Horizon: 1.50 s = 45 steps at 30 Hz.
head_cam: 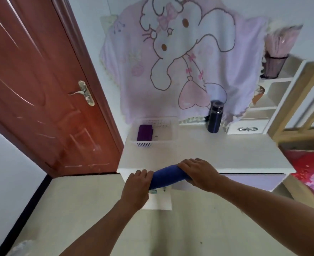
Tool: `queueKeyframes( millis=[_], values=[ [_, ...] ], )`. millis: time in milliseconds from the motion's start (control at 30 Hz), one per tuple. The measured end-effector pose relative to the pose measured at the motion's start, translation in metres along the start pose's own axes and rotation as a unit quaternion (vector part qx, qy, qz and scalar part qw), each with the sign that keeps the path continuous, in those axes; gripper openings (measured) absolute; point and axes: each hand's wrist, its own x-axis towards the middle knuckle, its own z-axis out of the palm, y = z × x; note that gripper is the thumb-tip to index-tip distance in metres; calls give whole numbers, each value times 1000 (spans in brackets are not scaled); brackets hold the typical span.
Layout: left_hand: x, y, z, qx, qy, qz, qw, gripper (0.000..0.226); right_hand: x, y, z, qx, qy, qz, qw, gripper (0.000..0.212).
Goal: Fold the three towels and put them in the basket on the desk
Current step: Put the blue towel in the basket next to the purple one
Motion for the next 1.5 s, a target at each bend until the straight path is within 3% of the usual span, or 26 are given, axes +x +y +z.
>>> queueKeyframes(
  millis=[100,233,433,500,600,700,767,900,1033,1167,1300,1433,1500],
  values=[
    [28,-20,15,-23,-16,-26,999,56,41,23,20,9,6,-14,1000,51],
    [86,-47,42,-90,-18,-63,994,38,95,68,44,16,-30,-4,999,49],
    [188,-94,73,-224,-35,-91,970,34,183,136,58,103,-121,150,976,47],
    [219,-107,79,-301,-66,-111,945,35,210,156,60,165,-133,212,954,51],
    [253,-119,87,-428,-130,-163,880,35,243,182,68,286,-124,296,903,49],
    [287,-128,100,-484,-176,-220,829,37,281,213,88,352,-128,327,867,41],
    [303,-130,107,-492,-181,-247,815,37,301,229,107,358,-140,332,862,39],
    [329,-132,133,-441,-198,-294,825,48,337,257,161,335,-188,315,868,41],
    [349,-129,153,-306,-266,-318,857,53,362,273,209,316,-256,274,871,44],
    [359,-127,174,-235,-334,-322,854,53,376,274,247,283,-320,245,870,45],
    [360,-121,176,-199,-291,-334,874,50,381,271,271,250,-350,248,868,41],
    [350,-111,169,-106,-180,-187,960,32,382,267,281,233,-355,249,870,42],
    [345,-109,173,-105,-204,-111,967,28,381,264,286,216,-354,242,877,41]
  ],
)
